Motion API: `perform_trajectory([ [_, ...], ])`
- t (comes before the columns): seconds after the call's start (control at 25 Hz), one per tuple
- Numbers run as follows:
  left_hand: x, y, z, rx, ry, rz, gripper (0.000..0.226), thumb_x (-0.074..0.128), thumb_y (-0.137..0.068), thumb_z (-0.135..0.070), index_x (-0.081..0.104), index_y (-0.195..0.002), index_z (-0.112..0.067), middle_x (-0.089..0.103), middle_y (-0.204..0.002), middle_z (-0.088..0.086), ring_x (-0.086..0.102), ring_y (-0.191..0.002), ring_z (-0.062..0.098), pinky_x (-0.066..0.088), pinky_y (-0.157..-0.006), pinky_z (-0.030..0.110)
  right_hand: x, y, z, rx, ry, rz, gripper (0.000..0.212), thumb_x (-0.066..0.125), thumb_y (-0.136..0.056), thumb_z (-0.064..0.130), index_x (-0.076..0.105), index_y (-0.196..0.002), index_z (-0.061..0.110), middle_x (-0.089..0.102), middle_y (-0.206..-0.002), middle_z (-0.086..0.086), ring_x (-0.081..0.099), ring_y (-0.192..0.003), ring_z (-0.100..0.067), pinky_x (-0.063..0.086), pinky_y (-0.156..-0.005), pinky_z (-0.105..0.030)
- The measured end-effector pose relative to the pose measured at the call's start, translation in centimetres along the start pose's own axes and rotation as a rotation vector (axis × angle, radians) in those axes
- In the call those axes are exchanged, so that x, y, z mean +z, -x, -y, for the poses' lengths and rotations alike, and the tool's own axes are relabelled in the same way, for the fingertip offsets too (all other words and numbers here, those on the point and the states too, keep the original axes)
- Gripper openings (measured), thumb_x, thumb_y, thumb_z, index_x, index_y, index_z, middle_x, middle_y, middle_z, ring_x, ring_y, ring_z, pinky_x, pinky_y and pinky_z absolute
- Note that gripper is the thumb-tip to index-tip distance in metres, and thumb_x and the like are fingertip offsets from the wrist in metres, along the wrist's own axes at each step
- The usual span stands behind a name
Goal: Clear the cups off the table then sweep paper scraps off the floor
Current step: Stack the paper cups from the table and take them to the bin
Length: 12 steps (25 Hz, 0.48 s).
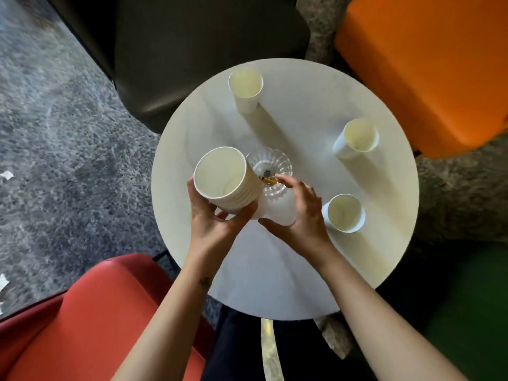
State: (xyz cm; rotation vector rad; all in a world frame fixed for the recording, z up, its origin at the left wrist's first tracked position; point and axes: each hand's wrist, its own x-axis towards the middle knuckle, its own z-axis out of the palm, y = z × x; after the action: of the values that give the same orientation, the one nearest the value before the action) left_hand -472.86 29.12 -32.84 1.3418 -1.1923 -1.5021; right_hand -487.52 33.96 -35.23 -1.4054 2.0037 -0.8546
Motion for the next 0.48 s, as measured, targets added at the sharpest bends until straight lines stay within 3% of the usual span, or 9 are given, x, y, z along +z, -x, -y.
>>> perform_trajectory([
  [0.12, 2.8, 0.3, -0.7, -0.002, 0.051, 0.002, 0.076, 0.083, -0.052, -0.021, 0.041, -0.112, -0.039, 0.059, -0.109, -0.011, 0.063, -0.096, 0.003, 0.053, -0.077, 0.021, -4.3, 1.3, -4.3, 0.081, 0.173, -0.114, 0.080, 0.086, -0.058, 0.032, 0.053, -0.128, 0.012, 0.055, -0.129, -0.002, 0.037, -0.119, -0.014, 0.021, -0.093, -0.022],
  [0.24, 6.0, 0.9, -1.1, -0.016, 0.061, 0.016, 0.076, 0.080, -0.057, -0.010, 0.041, -0.116, -0.036, 0.059, -0.107, -0.012, 0.065, -0.092, -0.002, 0.051, -0.071, 0.015, -6.7, 2.2, -8.1, 0.218, 0.259, -0.117, 0.086, 0.086, -0.056, 0.028, 0.049, -0.132, 0.014, 0.048, -0.137, -0.003, 0.038, -0.128, -0.024, 0.021, -0.096, -0.027],
  [0.36, 9.0, 1.7, -1.1, -0.044, 0.072, 0.037, 0.081, 0.076, -0.059, -0.006, 0.037, -0.128, -0.025, 0.059, -0.111, -0.005, 0.065, -0.091, -0.002, 0.051, -0.069, 0.013, -7.0, 2.8, -9.7, 0.313, 0.112, -0.021, 0.084, 0.084, -0.059, 0.019, 0.044, -0.134, 0.015, 0.051, -0.133, -0.002, 0.047, -0.124, -0.025, 0.033, -0.101, -0.037],
  [0.48, 11.3, 2.4, -1.0, -0.077, 0.056, 0.076, 0.089, 0.076, -0.059, -0.007, 0.033, -0.136, -0.016, 0.059, -0.115, 0.001, 0.065, -0.092, -0.001, 0.052, -0.071, 0.015, -6.8, 3.2, -9.8, 0.219, 0.099, -0.009, 0.076, 0.083, -0.059, 0.016, 0.051, -0.128, 0.013, 0.062, -0.120, -0.003, 0.059, -0.110, -0.029, 0.045, -0.094, -0.041],
])
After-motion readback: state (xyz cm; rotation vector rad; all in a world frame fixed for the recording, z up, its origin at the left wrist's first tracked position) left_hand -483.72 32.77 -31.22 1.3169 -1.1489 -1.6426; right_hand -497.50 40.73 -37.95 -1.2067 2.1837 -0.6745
